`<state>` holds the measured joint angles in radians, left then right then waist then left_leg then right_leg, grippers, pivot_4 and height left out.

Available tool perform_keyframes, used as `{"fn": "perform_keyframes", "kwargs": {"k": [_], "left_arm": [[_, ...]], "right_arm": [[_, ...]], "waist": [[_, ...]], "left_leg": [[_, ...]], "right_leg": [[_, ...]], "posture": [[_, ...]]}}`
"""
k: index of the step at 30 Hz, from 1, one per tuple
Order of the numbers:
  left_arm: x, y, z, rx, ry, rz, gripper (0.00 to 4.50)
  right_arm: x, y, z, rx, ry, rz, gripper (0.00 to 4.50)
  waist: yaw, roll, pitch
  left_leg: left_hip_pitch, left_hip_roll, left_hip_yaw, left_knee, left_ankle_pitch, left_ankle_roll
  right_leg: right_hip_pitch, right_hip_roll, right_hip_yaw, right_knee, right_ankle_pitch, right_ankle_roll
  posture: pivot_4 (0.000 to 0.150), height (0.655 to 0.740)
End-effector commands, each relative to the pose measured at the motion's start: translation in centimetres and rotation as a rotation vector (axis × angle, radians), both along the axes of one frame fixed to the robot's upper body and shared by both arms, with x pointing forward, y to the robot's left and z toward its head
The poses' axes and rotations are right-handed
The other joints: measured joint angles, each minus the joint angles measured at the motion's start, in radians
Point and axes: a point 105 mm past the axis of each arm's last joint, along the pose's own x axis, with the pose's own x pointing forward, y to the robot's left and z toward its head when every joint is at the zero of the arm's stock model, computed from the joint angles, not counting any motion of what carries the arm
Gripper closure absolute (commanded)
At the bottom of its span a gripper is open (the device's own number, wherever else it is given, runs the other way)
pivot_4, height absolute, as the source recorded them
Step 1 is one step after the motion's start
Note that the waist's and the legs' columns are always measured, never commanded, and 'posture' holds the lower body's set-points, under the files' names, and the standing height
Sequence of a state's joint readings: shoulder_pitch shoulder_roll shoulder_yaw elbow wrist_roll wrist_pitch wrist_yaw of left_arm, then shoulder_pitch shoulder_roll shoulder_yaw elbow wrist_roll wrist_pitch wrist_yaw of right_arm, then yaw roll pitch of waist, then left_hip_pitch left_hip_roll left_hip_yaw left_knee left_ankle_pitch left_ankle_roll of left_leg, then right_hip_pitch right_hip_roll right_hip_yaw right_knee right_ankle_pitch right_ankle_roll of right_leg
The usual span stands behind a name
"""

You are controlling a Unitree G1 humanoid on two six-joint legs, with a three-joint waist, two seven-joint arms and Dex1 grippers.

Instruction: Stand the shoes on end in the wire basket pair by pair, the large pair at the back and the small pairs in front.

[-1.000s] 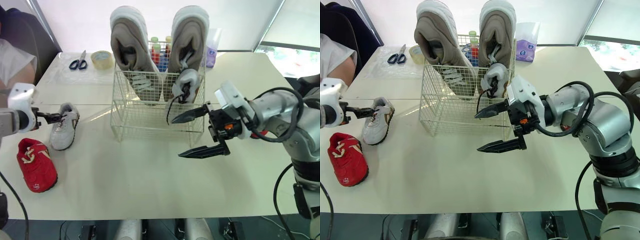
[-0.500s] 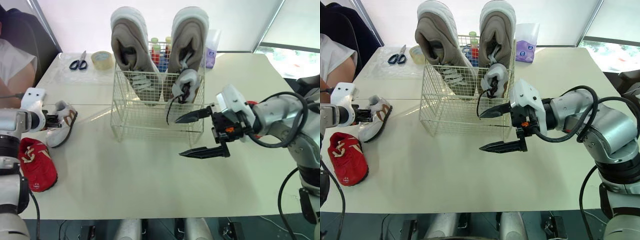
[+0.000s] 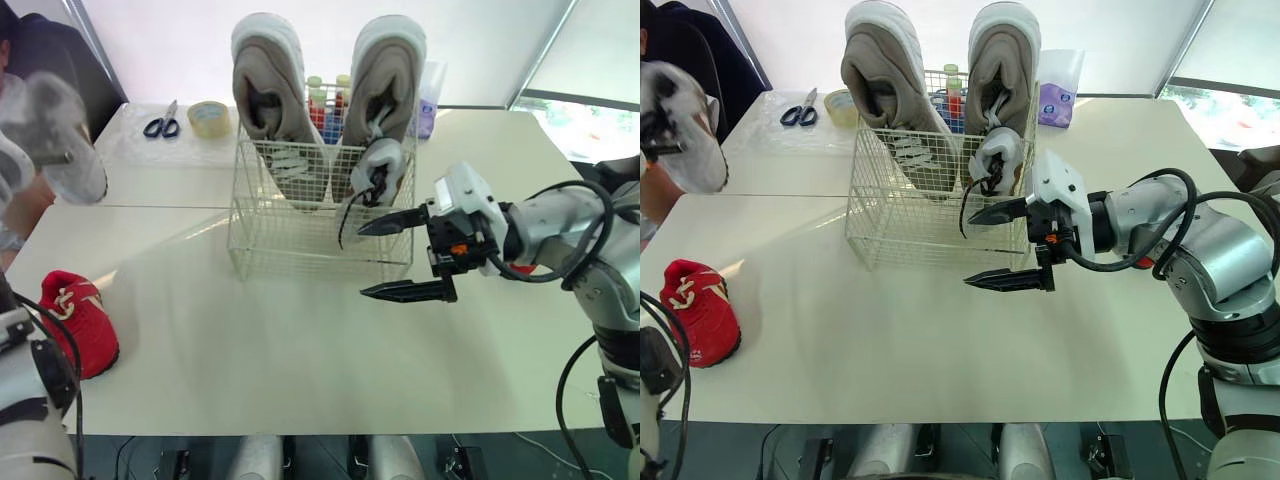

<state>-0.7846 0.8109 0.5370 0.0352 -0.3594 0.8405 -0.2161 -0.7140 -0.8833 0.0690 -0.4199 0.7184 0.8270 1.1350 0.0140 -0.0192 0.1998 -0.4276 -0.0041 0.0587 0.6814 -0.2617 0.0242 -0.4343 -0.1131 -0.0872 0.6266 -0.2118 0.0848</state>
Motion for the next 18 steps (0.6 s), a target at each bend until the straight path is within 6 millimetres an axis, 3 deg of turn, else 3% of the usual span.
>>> {"fn": "perform_keyframes", "kwargs": {"k": [1, 4, 9, 15, 18], "left_arm": [[-4.2, -3.7, 5.2, 0.025, -0.369, -0.149, 4.46], [-6.4, -6.1, 6.7, 0.006, -0.551, -0.196, 4.46], [-6.7, -12.6, 6.7, 0.03, -0.592, -0.36, 4.46], [-5.7, -19.0, 4.1, -0.031, -0.551, -0.573, 4.46], [-4.8, -20.5, 2.9, -0.045, -0.534, -0.616, 4.46]], "right_arm": [[0.3, -0.7, 2.8, 0.065, -0.041, -0.026, 0.0], [1.1, -1.3, 4.2, 0.113, -0.046, -0.071, 0.0], [2.1, -2.6, 4.8, 0.123, -0.043, -0.135, 0.0], [1.8, -3.4, 5.1, 0.104, -0.021, -0.147, 0.0], [1.8, -3.9, 5.2, 0.085, -0.032, -0.178, 0.0]], "waist": [[0.0, 0.0, 0.0], [0.0, 0.0, 0.0], [0.001, 0.0, -0.001], [0.001, 0.0, -0.001], [0.001, 0.0, -0.001]], "left_leg": [[0.0, 0.0, -0.001, 0.0, 0.0, 0.0], [0.0, 0.0, -0.001, 0.001, 0.0, 0.0], [0.001, 0.0, -0.001, 0.0, 0.0, 0.0], [0.001, -0.001, -0.001, 0.002, -0.003, 0.006], [0.001, -0.001, -0.001, 0.002, -0.003, 0.006]], "right_leg": [[0.0, 0.0, 0.0, 0.0, 0.0, 0.0], [0.0, -0.001, -0.001, 0.0, 0.0, 0.0], [0.001, 0.0, -0.001, 0.0, 0.0, 0.0], [0.003, 0.001, -0.001, 0.0, 0.001, 0.0], [0.003, 0.002, -0.001, 0.0, 0.001, 0.0]], "posture": [[0.15, 0.74], [0.15, 0.74], [0.15, 0.74], [0.15, 0.74], [0.15, 0.74]]}}
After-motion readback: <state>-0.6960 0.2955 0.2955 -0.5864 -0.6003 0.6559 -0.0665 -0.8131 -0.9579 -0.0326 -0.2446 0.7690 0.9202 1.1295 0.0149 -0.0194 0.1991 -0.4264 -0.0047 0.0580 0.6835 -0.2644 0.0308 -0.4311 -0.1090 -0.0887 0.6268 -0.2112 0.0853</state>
